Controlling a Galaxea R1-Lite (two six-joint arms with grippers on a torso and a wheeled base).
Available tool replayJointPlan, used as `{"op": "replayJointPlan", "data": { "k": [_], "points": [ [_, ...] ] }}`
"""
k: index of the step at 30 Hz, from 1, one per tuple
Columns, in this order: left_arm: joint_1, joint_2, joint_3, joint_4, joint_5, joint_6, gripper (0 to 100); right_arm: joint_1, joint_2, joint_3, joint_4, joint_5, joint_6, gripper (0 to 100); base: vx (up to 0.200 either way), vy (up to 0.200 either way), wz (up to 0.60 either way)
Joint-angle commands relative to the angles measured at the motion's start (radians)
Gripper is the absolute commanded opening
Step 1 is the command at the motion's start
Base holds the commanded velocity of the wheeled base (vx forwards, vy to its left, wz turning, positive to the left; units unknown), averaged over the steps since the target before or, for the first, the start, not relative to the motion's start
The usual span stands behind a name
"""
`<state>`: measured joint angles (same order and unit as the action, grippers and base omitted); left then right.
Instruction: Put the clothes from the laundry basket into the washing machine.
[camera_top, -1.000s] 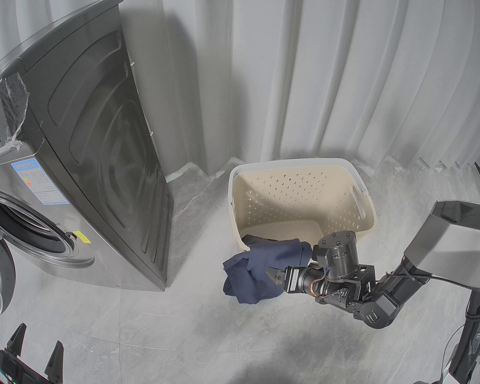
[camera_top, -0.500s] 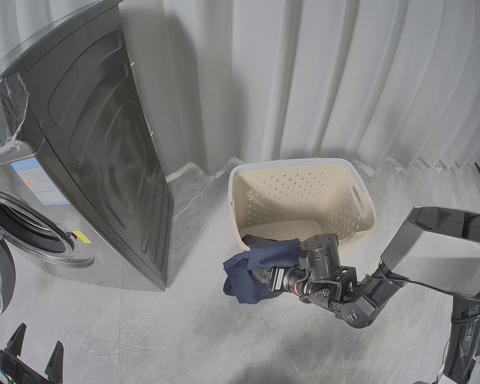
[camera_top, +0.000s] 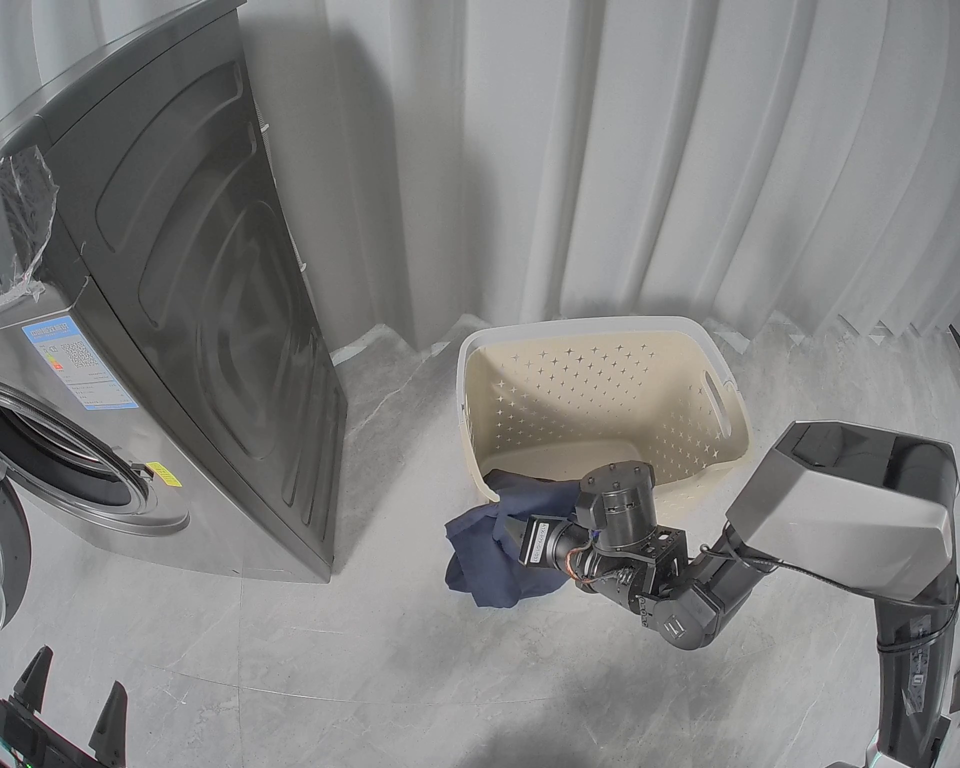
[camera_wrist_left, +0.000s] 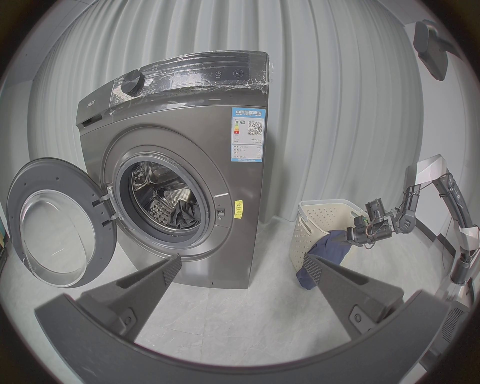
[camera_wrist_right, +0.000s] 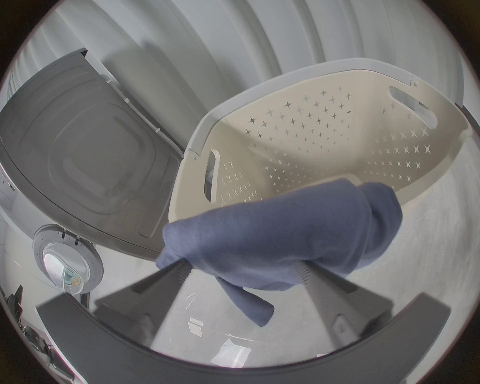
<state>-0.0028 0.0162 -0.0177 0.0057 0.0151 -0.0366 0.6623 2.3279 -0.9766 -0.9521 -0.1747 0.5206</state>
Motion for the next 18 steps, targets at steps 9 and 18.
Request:
{"op": "replayJointPlan", "data": {
  "k": [9,18],
  "points": [
    [0.000,-0.010,0.015,0.000,0.000,0.000,100,0.054,-0.110,0.087,-0.028,0.001,0.013,0,0.000,0.000,0.00],
    [0.000,-0.010,0.015,0.000,0.000,0.001,100,0.057,-0.369,0.315,-0.103,0.032,0.002,0,0.000,0.000,0.00]
  ]
}}
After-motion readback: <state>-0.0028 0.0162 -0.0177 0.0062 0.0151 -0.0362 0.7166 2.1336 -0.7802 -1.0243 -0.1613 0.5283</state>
